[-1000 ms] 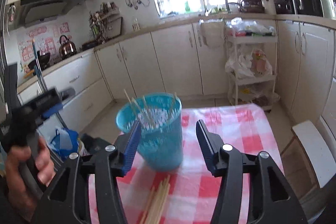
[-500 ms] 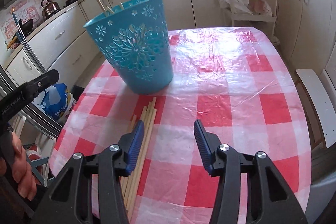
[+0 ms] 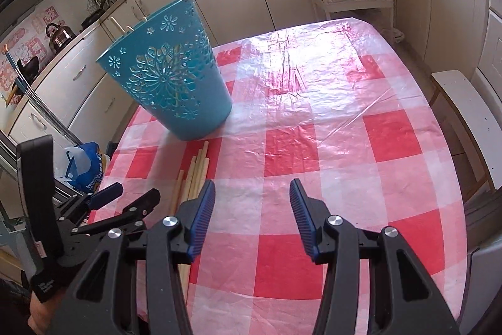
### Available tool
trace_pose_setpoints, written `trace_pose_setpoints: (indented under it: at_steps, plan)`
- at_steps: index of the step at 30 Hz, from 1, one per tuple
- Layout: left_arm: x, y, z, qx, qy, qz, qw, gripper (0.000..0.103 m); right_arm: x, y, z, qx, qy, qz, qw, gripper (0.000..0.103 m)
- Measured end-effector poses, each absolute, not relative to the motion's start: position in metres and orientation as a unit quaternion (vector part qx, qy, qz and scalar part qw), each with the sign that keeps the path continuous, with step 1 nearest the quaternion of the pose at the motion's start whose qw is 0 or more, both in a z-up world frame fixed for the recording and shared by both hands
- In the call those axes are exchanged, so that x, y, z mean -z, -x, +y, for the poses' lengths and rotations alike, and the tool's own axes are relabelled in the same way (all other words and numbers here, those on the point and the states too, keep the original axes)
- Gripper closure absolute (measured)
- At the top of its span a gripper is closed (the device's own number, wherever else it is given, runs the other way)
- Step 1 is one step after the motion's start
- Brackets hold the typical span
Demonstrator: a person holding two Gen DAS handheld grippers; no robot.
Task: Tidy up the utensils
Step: 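Close the left tool on another chopstick from the pile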
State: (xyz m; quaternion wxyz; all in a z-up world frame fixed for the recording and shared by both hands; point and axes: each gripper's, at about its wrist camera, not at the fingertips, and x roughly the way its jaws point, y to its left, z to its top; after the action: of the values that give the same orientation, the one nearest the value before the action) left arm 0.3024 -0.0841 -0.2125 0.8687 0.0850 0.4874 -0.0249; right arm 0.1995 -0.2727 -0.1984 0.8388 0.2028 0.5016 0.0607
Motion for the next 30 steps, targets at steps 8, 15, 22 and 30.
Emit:
trace_pose_setpoints:
  at_steps: [8, 15, 22, 30]
  plan:
    - [0.225, -0.307, -0.097, 0.028, -0.103, 0.492, 0.864, 0.039, 0.195, -0.197, -0.282, -0.071, -0.223, 0.495, 0.837, 0.054]
    - [0.224, -0.311, -0.084, 0.014, -0.096, 0.499, 0.861, 0.044, 0.196, -0.198, -0.274, -0.079, -0.209, 0.506, 0.833, 0.053]
    - [0.210, -0.306, -0.081, 0.059, -0.051, 0.481, 0.873, 0.049, 0.197, -0.199, -0.268, -0.088, -0.208, 0.508, 0.831, 0.051]
    - [0.221, -0.309, -0.092, 0.076, -0.050, 0.506, 0.858, 0.049, 0.200, -0.200, -0.266, -0.089, -0.208, 0.512, 0.828, 0.050]
